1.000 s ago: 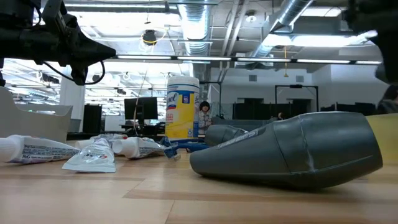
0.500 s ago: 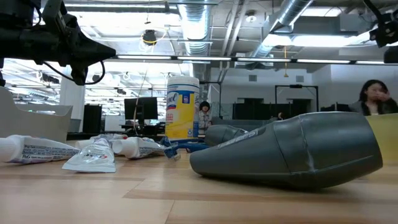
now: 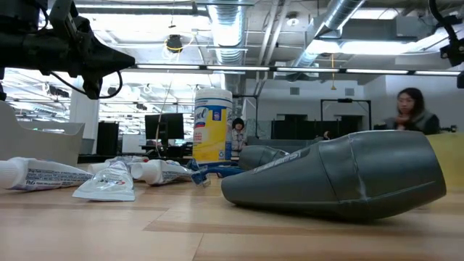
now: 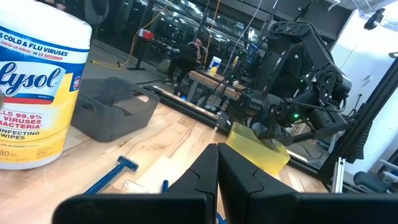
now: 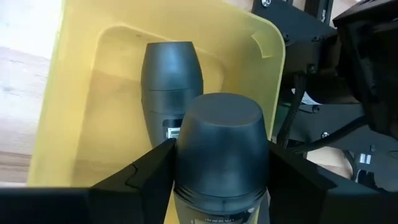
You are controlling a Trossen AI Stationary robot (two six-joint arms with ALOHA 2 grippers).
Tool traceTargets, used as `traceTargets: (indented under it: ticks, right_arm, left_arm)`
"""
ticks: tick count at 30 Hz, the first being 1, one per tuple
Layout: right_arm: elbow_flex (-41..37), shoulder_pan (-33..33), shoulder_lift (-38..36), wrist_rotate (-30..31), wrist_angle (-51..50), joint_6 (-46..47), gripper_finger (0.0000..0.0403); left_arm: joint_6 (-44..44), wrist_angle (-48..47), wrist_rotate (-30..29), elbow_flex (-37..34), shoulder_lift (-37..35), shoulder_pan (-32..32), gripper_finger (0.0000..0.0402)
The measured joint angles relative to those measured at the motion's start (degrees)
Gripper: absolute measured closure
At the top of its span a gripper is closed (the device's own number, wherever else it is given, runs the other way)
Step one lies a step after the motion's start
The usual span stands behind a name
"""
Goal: Pick & Place Travel size toiletries
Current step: Put the black deodorant into the yellow bin
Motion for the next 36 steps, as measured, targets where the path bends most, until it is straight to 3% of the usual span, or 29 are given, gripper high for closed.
traceTargets:
  ticks: [4,14,19,23,26,31,36]
  right_arm:
    - [-0.01,-0.21,-0.02,-0.16,-0.10,-0.72,0.0184]
    - [2.54,-4.29,-0.02,-0.11,-1.94,-9.68,0.0128]
    - [10.69,-8.40,-0.02,6.89,-5.49,-19.53,0.0125]
    - [17.73,-11.56,-0.09,17.40,0.25,-35.04,0.0125]
    - [19.40,-13.90,-0.07,22.00,12.94,-53.63,0.0125]
    - [17.81,-17.89,1.08,22.94,35.54,-78.25,0.0125]
    - [17.76,-22.46,6.52,21.21,42.64,-90.69,0.0125]
  left_arm:
    - [0.02,0.09,0.00,0.00,0.00,0.00,0.0401]
    - [0.01,0.28,-0.02,0.00,0.00,0.01,0.0401]
    - [0.00,0.31,-0.01,0.00,0.00,0.00,0.0401]
    - [0.02,0.31,-0.01,0.00,-0.02,0.02,0.0401]
    - [0.01,0.32,-0.01,0.00,-0.02,0.01,0.0401]
    - [0.02,0.33,0.00,0.00,-0.02,0.00,0.0401]
    - [0.02,0.34,-0.02,0.00,-0.02,0.01,0.0401]
